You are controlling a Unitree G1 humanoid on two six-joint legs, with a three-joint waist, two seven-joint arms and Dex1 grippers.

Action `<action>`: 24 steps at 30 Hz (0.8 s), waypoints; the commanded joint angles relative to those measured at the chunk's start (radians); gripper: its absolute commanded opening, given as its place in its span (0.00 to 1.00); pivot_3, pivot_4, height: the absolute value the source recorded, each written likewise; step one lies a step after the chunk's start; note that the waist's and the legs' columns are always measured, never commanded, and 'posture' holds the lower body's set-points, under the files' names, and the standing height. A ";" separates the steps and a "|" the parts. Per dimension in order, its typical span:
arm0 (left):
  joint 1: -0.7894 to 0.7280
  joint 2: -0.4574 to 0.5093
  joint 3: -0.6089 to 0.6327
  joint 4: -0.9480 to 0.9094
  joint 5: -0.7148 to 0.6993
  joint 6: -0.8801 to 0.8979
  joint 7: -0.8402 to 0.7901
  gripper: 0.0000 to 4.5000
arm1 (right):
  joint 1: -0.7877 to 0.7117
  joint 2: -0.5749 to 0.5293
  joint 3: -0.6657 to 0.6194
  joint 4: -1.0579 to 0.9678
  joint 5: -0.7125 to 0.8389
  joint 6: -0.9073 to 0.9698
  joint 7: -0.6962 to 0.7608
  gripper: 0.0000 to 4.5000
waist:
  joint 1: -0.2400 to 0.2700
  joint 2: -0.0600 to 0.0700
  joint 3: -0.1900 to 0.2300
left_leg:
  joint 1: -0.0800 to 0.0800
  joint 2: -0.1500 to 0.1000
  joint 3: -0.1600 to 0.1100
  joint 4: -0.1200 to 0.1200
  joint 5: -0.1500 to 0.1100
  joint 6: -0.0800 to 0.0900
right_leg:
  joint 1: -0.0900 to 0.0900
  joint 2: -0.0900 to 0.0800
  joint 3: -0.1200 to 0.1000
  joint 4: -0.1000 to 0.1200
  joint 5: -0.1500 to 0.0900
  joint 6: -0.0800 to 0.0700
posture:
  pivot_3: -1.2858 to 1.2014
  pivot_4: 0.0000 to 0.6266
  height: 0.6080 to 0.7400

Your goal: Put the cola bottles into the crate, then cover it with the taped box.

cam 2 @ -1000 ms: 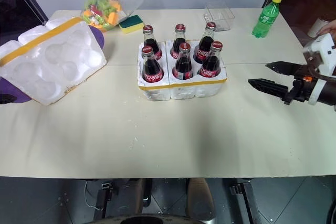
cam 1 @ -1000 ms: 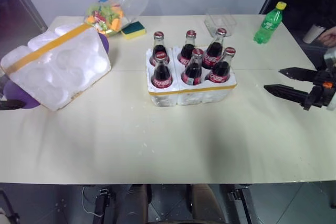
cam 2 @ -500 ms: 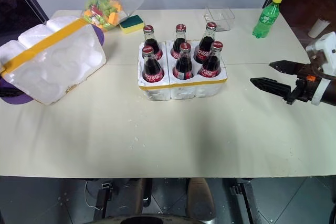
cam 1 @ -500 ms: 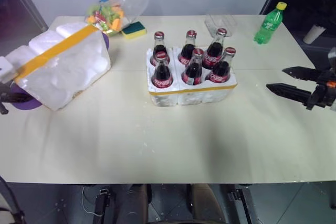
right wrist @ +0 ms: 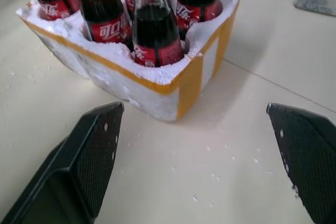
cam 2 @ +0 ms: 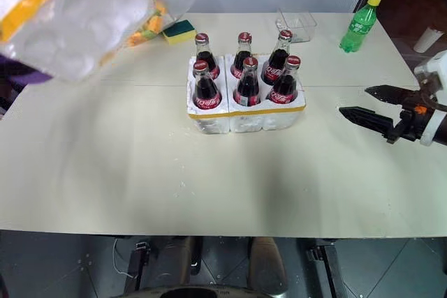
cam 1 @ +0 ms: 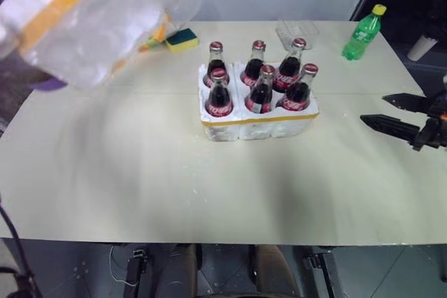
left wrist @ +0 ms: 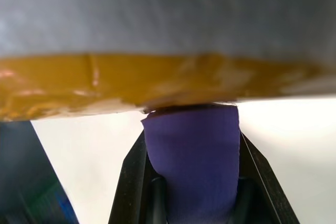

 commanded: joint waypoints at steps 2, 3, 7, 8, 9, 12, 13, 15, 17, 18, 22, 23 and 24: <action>0.002 -0.076 -0.009 -0.267 -0.025 -0.047 0.044 0.09 | 0.005 -0.011 -0.053 -0.036 0.011 -0.008 -0.012 1.00 | 0.005 0.000 0.000 | 0.000 0.000 0.000 0.000 0.000 0.000 | 0.000 0.000 0.000 0.000 0.000 0.000 | 0.52 0.24 0.99; 0.011 -0.098 -0.024 -0.329 -0.002 -0.047 0.080 0.09 | 0.006 -0.006 -0.058 -0.039 0.013 -0.006 -0.019 1.00 | 0.004 0.000 0.000 | 0.000 0.000 0.000 0.000 0.000 0.000 | 0.000 0.000 0.000 0.000 0.000 0.000 | 0.52 0.24 0.99; 0.069 -0.156 -0.088 -0.571 0.114 -0.039 0.223 0.09 | 0.038 0.011 -0.085 -0.061 0.019 -0.004 -0.032 1.00 | 0.000 0.000 0.000 | 0.000 0.000 0.000 -0.001 0.000 0.000 | 0.000 0.000 0.000 0.000 0.000 0.000 | 0.52 0.24 0.99; 0.083 -0.167 -0.101 -0.625 0.136 -0.028 0.248 0.09 | 0.046 0.015 -0.091 -0.068 0.021 -0.003 -0.038 1.00 | -0.001 0.000 0.000 | 0.000 0.000 0.000 -0.001 0.000 0.000 | 0.000 0.000 0.000 0.001 0.000 0.000 | 0.52 0.24 0.99; 0.099 -0.171 -0.119 -0.682 0.177 -0.028 0.280 0.09 | 0.054 0.019 -0.099 -0.072 0.023 -0.002 -0.041 1.00 | -0.001 0.000 0.000 | 0.000 0.000 0.000 -0.001 0.000 0.000 | 0.000 0.000 0.000 0.001 0.000 0.000 | 0.52 0.24 0.99; 0.143 -0.168 -0.163 -0.804 0.292 -0.034 0.361 0.09 | 0.066 0.029 -0.112 -0.086 0.036 0.005 -0.056 1.00 | -0.003 0.000 0.000 | 0.000 0.000 0.000 0.000 0.000 0.000 | 0.000 0.000 0.000 0.001 0.000 0.000 | 0.52 0.24 0.99; 0.156 -0.173 -0.177 -0.847 0.330 -0.037 0.391 0.09 | 0.068 0.033 -0.118 -0.089 0.043 0.009 -0.062 1.00 | -0.002 0.000 0.000 | 0.001 0.000 0.000 0.000 0.000 0.000 | 0.000 0.000 0.000 0.001 0.000 0.000 | 0.52 0.24 0.99; 0.173 -0.217 -0.188 -0.931 0.361 0.026 0.420 0.09 | 0.072 0.042 -0.123 -0.092 0.050 0.010 -0.072 1.00 | 0.002 0.000 0.000 | 0.001 0.000 0.000 0.000 0.000 0.000 | 0.000 0.000 0.000 0.002 0.000 0.000 | 0.52 0.24 0.99; 0.179 -0.241 -0.198 -0.979 0.386 0.050 0.434 0.09 | 0.075 0.047 -0.124 -0.094 0.054 0.009 -0.079 1.00 | 0.008 0.000 0.000 | 0.000 0.000 0.000 0.001 0.000 0.000 | 0.001 0.000 0.000 0.001 0.000 0.001 | 0.52 0.24 0.99; 0.179 -0.255 -0.202 -0.997 0.395 0.065 0.438 0.09 | 0.075 0.051 -0.123 -0.095 0.056 0.009 -0.086 1.00 | 0.010 0.000 0.000 | 0.000 -0.001 -0.001 0.002 0.000 0.000 | 0.002 0.000 0.000 0.001 0.001 0.001 | 0.52 0.24 0.99; 0.157 -0.282 -0.189 -0.990 0.408 0.128 0.454 0.09 | 0.081 0.063 -0.120 -0.102 0.062 0.003 -0.102 1.00 | 0.008 0.000 0.000 | 0.000 -0.001 -0.001 0.002 0.000 0.000 | 0.003 0.000 0.000 0.000 0.001 0.002 | 0.52 0.24 0.99; 0.151 -0.271 -0.179 -0.969 0.406 0.140 0.452 0.09 | 0.082 0.063 -0.121 -0.101 0.062 0.001 -0.103 1.00 | 0.007 0.000 0.000 | 0.000 -0.001 -0.001 0.002 0.000 0.000 | 0.003 0.000 0.000 0.000 0.001 0.002 | 0.52 0.24 0.99; 0.147 -0.262 -0.171 -0.955 0.404 0.149 0.451 0.09 | 0.084 0.064 -0.122 -0.101 0.062 -0.001 -0.105 1.00 | 0.006 0.000 0.000 | 0.001 -0.001 -0.001 0.002 0.000 0.000 | 0.003 0.000 0.000 0.000 0.001 0.002 | 0.52 0.24 0.99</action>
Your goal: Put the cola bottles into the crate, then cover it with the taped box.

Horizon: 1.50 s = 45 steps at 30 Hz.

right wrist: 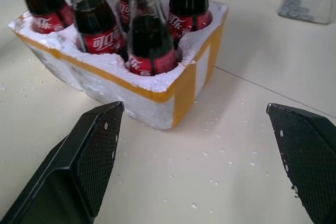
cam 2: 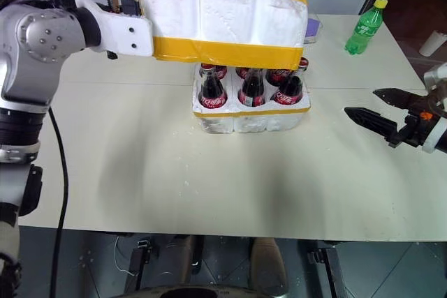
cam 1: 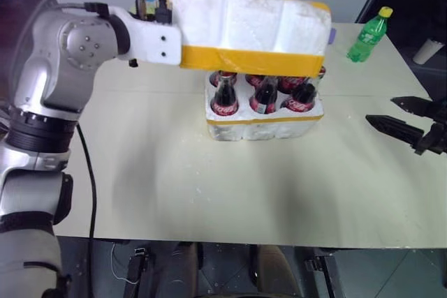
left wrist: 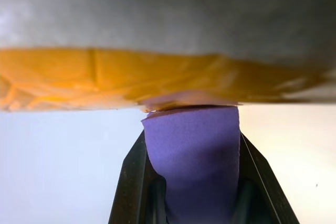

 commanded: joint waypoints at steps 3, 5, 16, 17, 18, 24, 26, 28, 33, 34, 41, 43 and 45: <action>-0.038 0.075 0.059 0.043 -0.009 0.034 0.013 0.09 | 0.000 0.003 -0.041 -0.019 0.013 -0.019 -0.009 1.00 | -0.004 0.000 0.000 | 0.000 0.000 0.000 0.000 0.000 0.000 | 0.000 0.000 0.000 0.000 0.000 0.000 | 0.52 0.24 0.99; -0.036 0.110 0.076 0.060 -0.018 0.039 0.016 0.09 | -0.005 0.002 -0.036 -0.011 0.011 -0.024 -0.010 1.00 | -0.009 0.000 0.000 | 0.000 0.000 0.000 -0.001 0.000 0.000 | 0.000 0.000 0.000 0.000 0.000 0.000 | 0.52 0.24 0.99; -0.046 0.025 0.080 -0.041 -0.115 0.087 0.025 0.09 | 0.011 -0.017 -0.015 -0.016 0.018 -0.054 0.055 1.00 | -0.001 0.000 0.000 | 0.000 0.000 0.000 -0.001 0.000 0.000 | 0.000 0.000 0.000 0.000 0.000 0.000 | 0.52 0.24 0.99; -0.041 0.015 0.080 -0.053 -0.122 0.090 0.028 0.09 | 0.014 -0.017 -0.021 -0.026 0.027 -0.055 0.068 1.00 | -0.002 0.000 0.000 | 0.000 0.000 0.000 -0.001 0.000 0.000 | 0.000 0.000 0.000 0.000 0.000 0.000 | 0.52 0.24 0.99; -0.036 0.009 0.078 -0.062 -0.124 0.092 0.031 0.09 | 0.015 -0.017 -0.026 -0.035 0.035 -0.053 0.076 1.00 | -0.002 0.000 0.000 | 0.000 0.000 0.000 -0.001 0.000 0.000 | 0.000 0.000 0.000 0.000 0.000 0.000 | 0.52 0.24 0.99; 0.023 0.003 0.043 -0.126 -0.105 0.067 0.029 0.09 | 0.006 -0.018 -0.039 -0.066 0.073 -0.043 0.081 1.00 | -0.008 0.000 0.000 | 0.001 0.000 0.000 -0.001 0.000 0.000 | 0.000 0.000 0.000 0.001 0.000 0.000 | 0.52 0.24 0.99; 0.055 0.009 0.027 -0.155 -0.086 0.059 0.025 0.09 | 0.000 -0.020 -0.042 -0.074 0.085 -0.040 0.079 1.00 | -0.006 0.000 0.000 | 0.001 0.000 0.000 -0.001 0.000 0.000 | 0.000 0.000 0.000 0.001 0.000 0.000 | 0.52 0.24 0.99; 0.081 0.014 0.010 -0.178 -0.053 0.037 0.039 0.09 | -0.007 -0.021 -0.049 -0.082 0.106 -0.036 0.082 1.00 | -0.004 0.000 0.000 | 0.001 0.000 0.000 0.000 0.000 0.000 | 0.000 0.000 0.000 0.000 0.000 0.000 | 0.52 0.24 0.99; 0.139 0.002 -0.017 -0.232 0.002 0.012 0.068 0.09 | -0.016 -0.019 -0.042 -0.096 0.130 -0.029 0.062 1.00 | -0.002 0.000 0.000 | 0.001 0.000 0.000 0.000 0.000 0.000 | 0.001 0.000 0.000 0.000 0.000 0.000 | 0.52 0.24 0.99; 0.144 0.000 -0.019 -0.236 0.012 0.003 0.075 0.09 | -0.018 -0.017 -0.040 -0.097 0.135 -0.028 0.058 1.00 | -0.002 0.000 0.000 | 0.001 0.000 0.000 0.000 0.000 0.000 | 0.001 0.000 0.000 0.000 0.000 0.000 | 0.52 0.24 0.99; 0.117 -0.004 -0.058 -0.155 0.115 -0.102 0.171 0.09 | -0.022 -0.003 -0.028 -0.068 0.134 -0.051 0.062 1.00 | -0.001 0.000 0.000 | 0.001 0.000 0.000 0.000 0.000 0.000 | 0.001 0.000 0.000 0.000 0.000 0.000 | 0.52 0.24 0.99; 0.107 -0.020 -0.065 -0.128 0.130 -0.106 0.184 0.09 | -0.024 0.002 -0.027 -0.063 0.138 -0.054 0.057 1.00 | 0.000 0.000 0.000 | 0.001 0.000 0.000 0.000 0.000 0.000 | 0.001 0.000 0.000 0.000 0.000 0.000 | 0.52 0.24 0.99; 0.095 -0.038 -0.068 -0.111 0.140 -0.115 0.196 0.09 | -0.024 0.004 -0.027 -0.062 0.140 -0.057 0.054 1.00 | 0.000 0.000 0.000 | 0.001 0.000 0.000 0.000 0.000 0.000 | 0.001 0.000 0.000 0.000 0.000 0.000 | 0.52 0.24 0.99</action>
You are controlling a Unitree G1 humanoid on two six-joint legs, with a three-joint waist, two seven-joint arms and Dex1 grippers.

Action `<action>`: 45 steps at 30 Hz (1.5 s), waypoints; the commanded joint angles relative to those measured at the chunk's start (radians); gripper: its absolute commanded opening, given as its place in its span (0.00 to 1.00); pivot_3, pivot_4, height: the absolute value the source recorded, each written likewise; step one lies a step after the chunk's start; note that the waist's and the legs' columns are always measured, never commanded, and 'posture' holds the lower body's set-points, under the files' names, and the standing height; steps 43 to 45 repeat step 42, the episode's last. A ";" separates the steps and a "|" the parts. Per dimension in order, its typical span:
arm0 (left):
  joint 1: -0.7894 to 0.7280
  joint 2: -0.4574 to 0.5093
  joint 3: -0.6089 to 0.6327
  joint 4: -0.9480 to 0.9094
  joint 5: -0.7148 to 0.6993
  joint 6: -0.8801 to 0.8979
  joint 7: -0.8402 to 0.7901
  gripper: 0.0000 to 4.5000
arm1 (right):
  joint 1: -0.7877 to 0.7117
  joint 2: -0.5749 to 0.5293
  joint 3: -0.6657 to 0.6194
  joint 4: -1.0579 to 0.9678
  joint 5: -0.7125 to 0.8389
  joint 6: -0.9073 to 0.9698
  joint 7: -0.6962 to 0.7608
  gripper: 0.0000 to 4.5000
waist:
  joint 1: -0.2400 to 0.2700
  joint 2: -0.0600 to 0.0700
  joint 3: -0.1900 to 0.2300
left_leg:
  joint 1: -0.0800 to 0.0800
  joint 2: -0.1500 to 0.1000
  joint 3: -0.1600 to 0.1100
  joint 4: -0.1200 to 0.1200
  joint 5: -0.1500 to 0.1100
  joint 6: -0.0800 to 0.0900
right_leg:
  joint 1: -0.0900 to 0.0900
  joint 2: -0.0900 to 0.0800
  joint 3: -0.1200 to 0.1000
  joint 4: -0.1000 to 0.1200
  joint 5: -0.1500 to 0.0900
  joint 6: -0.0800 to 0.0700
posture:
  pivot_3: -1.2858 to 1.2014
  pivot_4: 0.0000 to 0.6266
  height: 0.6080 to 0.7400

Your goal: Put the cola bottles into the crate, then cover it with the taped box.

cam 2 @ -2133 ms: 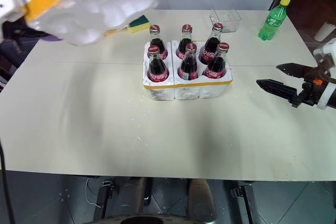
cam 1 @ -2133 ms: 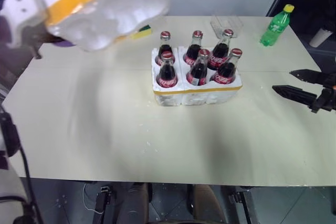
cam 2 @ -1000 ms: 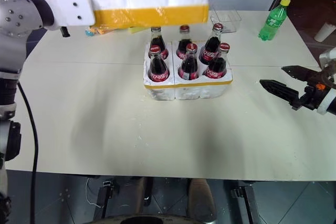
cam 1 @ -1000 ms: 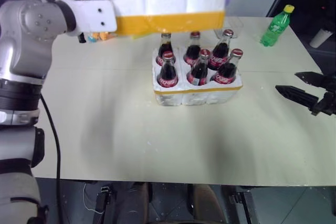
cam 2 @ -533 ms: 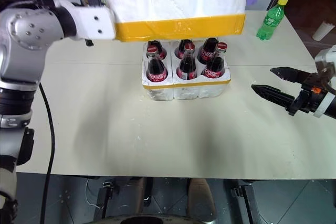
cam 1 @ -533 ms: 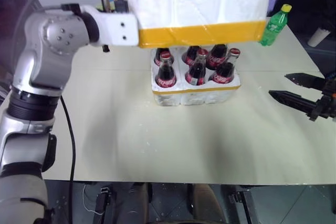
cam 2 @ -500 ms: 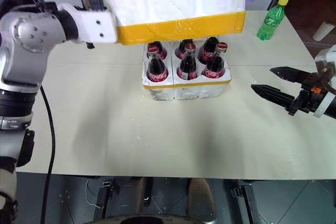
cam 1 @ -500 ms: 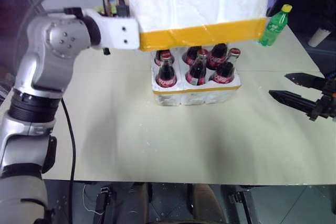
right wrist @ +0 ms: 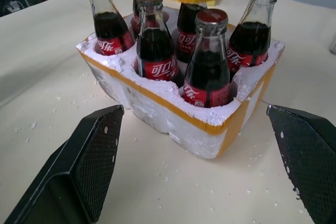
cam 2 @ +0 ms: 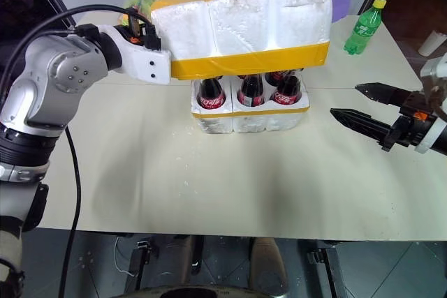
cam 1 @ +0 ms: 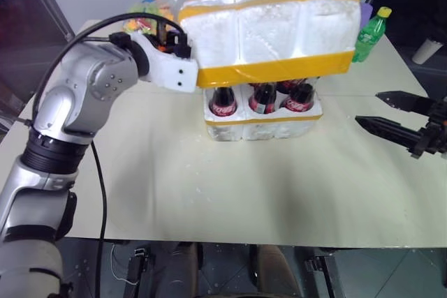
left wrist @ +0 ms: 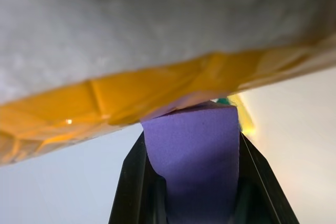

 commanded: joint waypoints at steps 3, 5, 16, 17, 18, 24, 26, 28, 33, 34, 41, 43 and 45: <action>-0.038 -0.030 -0.027 0.023 0.031 -0.023 0.015 0.09 | -0.008 0.010 -0.028 0.003 0.019 -0.025 0.000 1.00 | -0.001 0.000 0.000 | 0.000 0.000 0.000 0.000 0.000 0.000 | 0.000 0.000 0.000 0.000 0.000 0.000 | 0.52 0.24 0.99; -0.036 -0.042 -0.034 0.027 0.030 -0.024 0.010 0.09 | -0.007 0.016 -0.031 0.003 0.022 -0.026 -0.005 1.00 | -0.001 0.000 0.000 | 0.000 0.000 0.000 0.000 0.000 0.000 | 0.000 0.000 0.000 0.000 0.000 0.000 | 0.52 0.24 0.99; 0.086 -0.002 -0.012 -0.077 0.005 -0.043 -0.061 0.58 | 0.003 0.028 -0.035 -0.007 0.032 -0.018 -0.024 1.00 | -0.004 0.000 0.000 | 0.001 0.000 0.000 -0.001 0.000 0.000 | 0.000 0.000 0.000 0.000 0.000 0.000 | 0.52 0.24 0.99; 0.104 0.003 -0.007 -0.093 0.002 -0.040 -0.066 0.71 | 0.004 0.027 -0.033 -0.009 0.033 -0.017 -0.024 1.00 | -0.003 0.000 0.000 | 0.001 0.000 0.000 -0.001 0.000 0.000 | 0.000 0.000 0.000 0.000 0.000 0.000 | 0.52 0.24 0.99; 0.129 0.013 0.002 -0.116 -0.006 -0.036 -0.077 0.82 | 0.005 0.025 -0.030 -0.011 0.033 -0.017 -0.023 1.00 | -0.003 0.000 0.000 | 0.001 0.000 0.000 -0.001 0.000 0.000 | 0.000 0.000 0.000 0.000 0.000 0.000 | 0.52 0.24 0.99; 0.284 0.043 0.134 -0.239 -0.231 0.052 -0.179 0.88 | -0.008 0.004 -0.019 -0.007 0.031 -0.008 -0.020 1.00 | -0.002 0.000 0.000 | 0.000 0.000 0.000 0.000 0.000 0.000 | 0.000 0.000 0.000 0.000 0.000 0.000 | 0.52 0.24 0.99; 0.353 0.046 0.212 -0.297 -0.374 0.160 -0.252 0.88 | -0.008 -0.002 -0.021 -0.005 0.032 -0.003 -0.019 1.00 | -0.007 0.000 0.000 | 0.000 0.000 0.000 -0.001 0.000 0.000 | 0.000 0.000 0.000 0.000 0.000 0.000 | 0.52 0.24 0.99; 0.395 0.044 0.287 -0.337 -0.537 0.298 -0.327 0.88 | -0.003 -0.007 -0.026 -0.009 0.036 0.006 -0.017 1.00 | -0.006 0.000 0.000 | 0.001 0.000 0.000 -0.001 0.000 0.000 | -0.001 0.000 0.000 0.001 0.000 0.000 | 0.52 0.24 0.99; 0.317 0.129 0.508 -0.199 -1.046 0.866 -0.585 0.88 | 0.014 -0.026 -0.019 -0.022 0.052 0.019 0.016 1.00 | -0.006 0.000 0.000 | 0.001 0.000 -0.001 0.000 0.000 0.000 | 0.000 0.000 0.000 0.002 0.000 -0.001 | 0.52 0.24 0.99; 0.301 0.171 0.519 -0.156 -1.114 0.943 -0.648 0.88 | 0.011 -0.031 -0.015 -0.020 0.055 0.020 0.024 1.00 | -0.007 0.000 0.000 | 0.001 0.000 -0.001 0.000 0.000 0.000 | 0.000 0.000 0.000 0.002 0.000 -0.001 | 0.52 0.24 0.99; 0.228 0.300 0.416 0.059 -1.175 0.936 -0.825 0.88 | -0.027 -0.058 0.052 0.017 0.032 -0.001 0.063 1.00 | -0.004 0.001 -0.001 | 0.003 0.001 0.000 -0.002 0.000 0.000 | 0.001 0.000 0.000 0.000 -0.001 -0.001 | 0.52 0.24 0.99; 0.214 0.291 0.404 0.081 -1.161 0.914 -0.814 0.88 | -0.032 -0.059 0.060 0.021 0.029 -0.003 0.064 1.00 | -0.004 0.001 -0.001 | 0.003 0.000 0.000 -0.002 0.000 0.000 | 0.002 0.000 0.000 0.000 -0.001 -0.001 | 0.52 0.24 0.99; 0.214 0.291 0.404 0.081 -1.161 0.914 -0.814 0.88 | -0.032 -0.059 0.060 0.021 0.029 -0.003 0.064 1.00 | -0.004 0.001 -0.001 | 0.003 0.000 0.000 -0.002 0.000 0.000 | 0.002 0.000 0.000 0.000 -0.001 -0.001 | 0.52 0.24 0.99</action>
